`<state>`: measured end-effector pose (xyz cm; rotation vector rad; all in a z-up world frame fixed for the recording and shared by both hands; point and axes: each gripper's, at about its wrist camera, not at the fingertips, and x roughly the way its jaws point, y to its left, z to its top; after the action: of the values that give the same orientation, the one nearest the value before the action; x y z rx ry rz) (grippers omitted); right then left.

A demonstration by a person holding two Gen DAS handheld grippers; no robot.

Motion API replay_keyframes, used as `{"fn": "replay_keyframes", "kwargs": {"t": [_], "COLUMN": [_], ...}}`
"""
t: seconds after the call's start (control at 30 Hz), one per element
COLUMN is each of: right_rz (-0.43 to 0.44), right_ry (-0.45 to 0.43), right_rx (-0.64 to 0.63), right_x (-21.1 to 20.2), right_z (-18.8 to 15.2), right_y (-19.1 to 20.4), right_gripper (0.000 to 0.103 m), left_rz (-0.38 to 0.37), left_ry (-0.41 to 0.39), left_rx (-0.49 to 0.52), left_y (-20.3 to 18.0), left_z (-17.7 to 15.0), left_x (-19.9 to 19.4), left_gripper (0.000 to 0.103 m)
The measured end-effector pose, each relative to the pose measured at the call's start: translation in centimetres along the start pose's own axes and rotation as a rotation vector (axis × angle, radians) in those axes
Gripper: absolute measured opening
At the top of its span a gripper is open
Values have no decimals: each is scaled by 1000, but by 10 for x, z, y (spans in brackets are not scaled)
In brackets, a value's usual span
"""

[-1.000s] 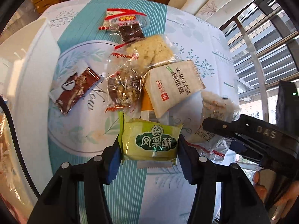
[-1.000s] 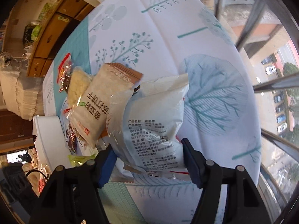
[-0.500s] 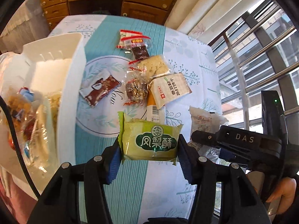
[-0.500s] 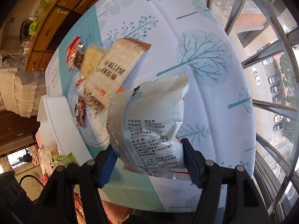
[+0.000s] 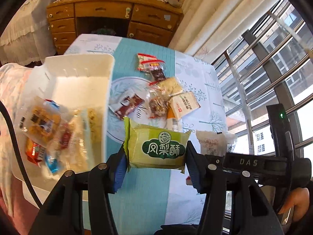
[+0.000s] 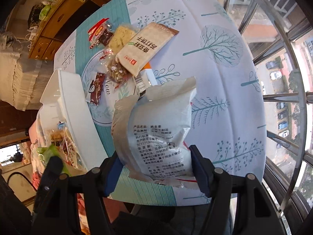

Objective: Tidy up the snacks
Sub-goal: 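Carry the green pack and white bag over the white tray and release both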

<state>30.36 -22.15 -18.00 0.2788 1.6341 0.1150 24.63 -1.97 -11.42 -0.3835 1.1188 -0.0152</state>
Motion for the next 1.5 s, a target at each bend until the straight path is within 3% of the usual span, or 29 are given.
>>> {"fn": "replay_keyframes", "kwargs": {"t": [0.13, 0.37, 0.77, 1.1, 1.23, 1.33, 1.5], "right_rz": [-49, -58, 28, 176, 251, 290, 285], "right_ry": [-31, -111, -271, -381, -406, -404, -435], "right_rx": [-41, -100, -149, -199, -202, -188, -186], "right_x": [-5, -13, -17, -5, 1, 6, 1], "right_z": [-19, -45, -68, -78, -80, -82, -90], "right_y": [27, 79, 163, 216, 224, 227, 228], "right_gripper": [65, 65, 66, 66, 67, 72, 78], "left_rz": [-9, 7, 11, 4, 3, 5, -2], "left_ry": [-42, -74, -99, -92, -87, -104, -132], "left_rx": [27, 38, 118, 241, 274, 278, 258], "left_y": [27, 83, 170, 198, 205, 210, 216], "left_z": [1, 5, 23, 38, 38, 37, 36], "left_x": [-26, -56, -81, -82, -84, -90, -100], "left_gripper": [53, 53, 54, 54, 61, 76, 77]}}
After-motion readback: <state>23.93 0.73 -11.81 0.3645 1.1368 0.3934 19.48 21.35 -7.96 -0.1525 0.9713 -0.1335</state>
